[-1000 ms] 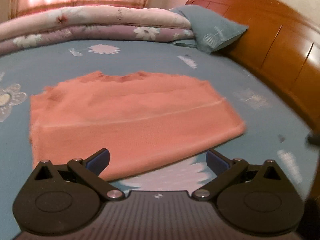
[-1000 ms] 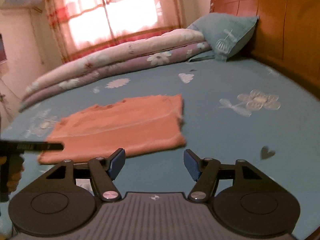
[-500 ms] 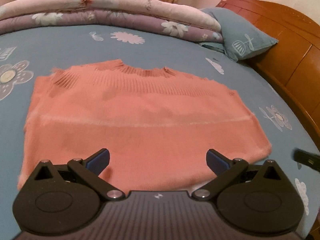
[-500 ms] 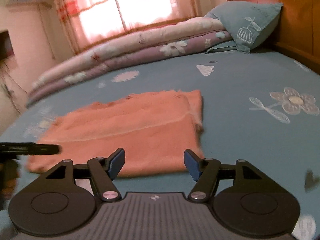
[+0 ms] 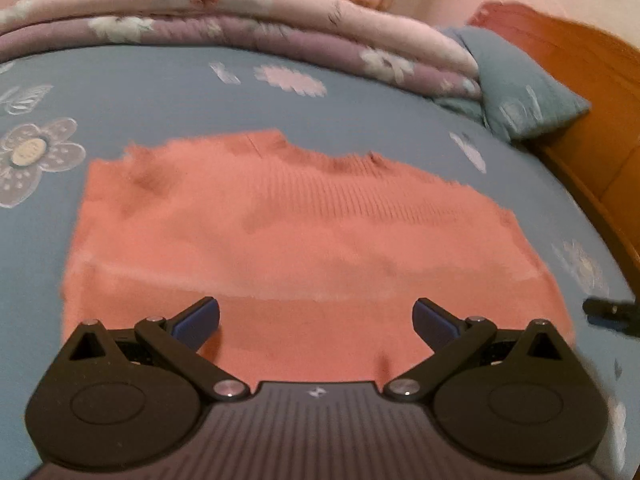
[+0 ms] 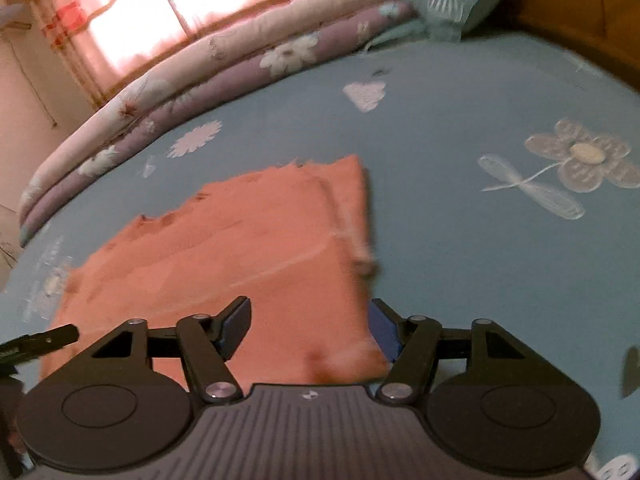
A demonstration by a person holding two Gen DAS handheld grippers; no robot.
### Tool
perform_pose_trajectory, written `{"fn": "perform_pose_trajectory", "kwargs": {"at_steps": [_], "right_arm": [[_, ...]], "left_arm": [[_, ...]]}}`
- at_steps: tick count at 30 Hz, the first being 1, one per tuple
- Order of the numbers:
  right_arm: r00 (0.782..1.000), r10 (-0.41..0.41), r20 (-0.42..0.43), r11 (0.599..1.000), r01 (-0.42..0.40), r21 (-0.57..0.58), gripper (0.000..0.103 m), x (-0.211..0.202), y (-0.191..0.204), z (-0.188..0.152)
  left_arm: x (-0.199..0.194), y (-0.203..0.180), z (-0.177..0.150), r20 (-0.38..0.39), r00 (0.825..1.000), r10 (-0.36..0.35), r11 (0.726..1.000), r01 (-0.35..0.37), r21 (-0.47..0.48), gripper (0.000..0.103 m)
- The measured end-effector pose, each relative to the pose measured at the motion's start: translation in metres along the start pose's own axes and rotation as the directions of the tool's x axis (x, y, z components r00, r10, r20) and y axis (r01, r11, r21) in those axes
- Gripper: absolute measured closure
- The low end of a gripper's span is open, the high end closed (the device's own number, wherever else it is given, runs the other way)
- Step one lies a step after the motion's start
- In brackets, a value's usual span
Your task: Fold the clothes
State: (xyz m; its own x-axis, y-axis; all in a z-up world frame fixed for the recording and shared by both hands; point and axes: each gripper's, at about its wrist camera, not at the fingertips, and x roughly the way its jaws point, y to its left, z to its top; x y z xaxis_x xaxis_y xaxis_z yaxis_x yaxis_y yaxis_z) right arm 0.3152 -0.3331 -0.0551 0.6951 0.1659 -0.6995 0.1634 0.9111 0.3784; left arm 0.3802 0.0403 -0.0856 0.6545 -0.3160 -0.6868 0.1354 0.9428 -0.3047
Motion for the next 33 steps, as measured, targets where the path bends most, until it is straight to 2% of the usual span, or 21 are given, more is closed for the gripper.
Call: {"fn": "perform_pose_trajectory", "kwargs": {"at_steps": [2,4,6,8,9,12,15,17,20,21,22,25,27,30,31,33], "right_arm": [[0.998,-0.022,-0.054,0.999,0.024,0.046,0.044,0.013,0.003,0.002],[0.987,-0.069,-0.143,0.992,0.082,0.093,0.044,0.029,0.003,0.001],[0.973,-0.127,-0.193,0.986,0.145,0.087,0.047,0.025,0.012,-0.002],[0.961,-0.163,-0.222,0.984,0.175,0.034,0.043,0.011,0.032,-0.003],[0.953,-0.176,-0.245,0.983,0.184,0.013,0.038,0.001,0.045,-0.005],[0.932,-0.198,-0.303,0.979,0.201,-0.019,0.038,-0.022,0.074,-0.008],[0.927,-0.215,-0.306,0.974,0.225,0.000,0.037,-0.046,0.096,-0.010],[0.929,-0.217,-0.300,0.971,0.237,0.032,0.037,-0.058,0.104,-0.014],[0.921,-0.215,-0.326,0.971,0.238,0.031,0.037,-0.054,0.113,-0.025],[0.920,-0.212,-0.331,0.972,0.235,0.030,0.037,-0.051,0.114,-0.026],[0.919,-0.209,-0.336,0.972,0.232,0.029,0.037,-0.049,0.116,-0.027],[0.917,-0.168,-0.363,0.979,0.197,0.045,0.037,-0.031,0.111,-0.031],[0.909,-0.159,-0.385,0.980,0.194,0.053,0.037,-0.017,0.102,-0.031],[0.909,-0.113,-0.401,0.985,0.156,0.075,0.037,-0.013,0.087,-0.025],[0.908,-0.095,-0.408,0.987,0.139,0.080,0.037,-0.012,0.082,-0.023],[0.909,-0.075,-0.409,0.990,0.117,0.078,0.037,-0.012,0.069,-0.015]], "left_arm": [[0.002,0.007,0.009,-0.038,0.999,-0.011,0.997,0.008,-0.073,0.001],[0.005,0.018,0.013,-0.120,0.993,-0.005,0.986,-0.015,-0.166,0.001],[0.000,0.029,0.014,-0.182,0.983,0.023,0.966,-0.069,-0.248,0.001],[-0.018,0.034,0.013,-0.187,0.982,0.022,0.954,-0.077,-0.288,0.001],[-0.028,0.035,0.012,-0.187,0.982,0.012,0.955,-0.066,-0.288,0.001],[-0.054,0.036,0.009,-0.168,0.986,-0.001,0.971,-0.039,-0.234,0.001],[-0.063,0.043,0.011,-0.141,0.990,-0.009,0.986,-0.015,-0.169,0.001],[-0.063,0.050,0.020,-0.134,0.991,0.006,0.989,-0.025,-0.145,0.001],[-0.063,0.064,0.029,-0.147,0.989,0.003,0.990,-0.024,-0.141,0.003],[-0.062,0.068,0.030,-0.146,0.989,0.018,0.990,-0.039,-0.139,0.008],[-0.061,0.071,0.030,-0.152,0.987,0.041,0.988,-0.062,-0.139,0.024],[-0.055,0.074,0.029,-0.209,0.972,0.106,0.981,-0.136,-0.136,0.048],[-0.056,0.073,0.025,-0.226,0.961,0.157,0.971,-0.193,-0.144,0.050],[-0.058,0.067,0.019,-0.245,0.942,0.229,0.951,-0.271,-0.152,0.051],[-0.058,0.063,0.017,-0.258,0.932,0.256,0.941,-0.302,-0.155,0.060],[-0.059,0.058,0.013,-0.280,0.917,0.285,0.925,-0.339,-0.170,0.067]]}}
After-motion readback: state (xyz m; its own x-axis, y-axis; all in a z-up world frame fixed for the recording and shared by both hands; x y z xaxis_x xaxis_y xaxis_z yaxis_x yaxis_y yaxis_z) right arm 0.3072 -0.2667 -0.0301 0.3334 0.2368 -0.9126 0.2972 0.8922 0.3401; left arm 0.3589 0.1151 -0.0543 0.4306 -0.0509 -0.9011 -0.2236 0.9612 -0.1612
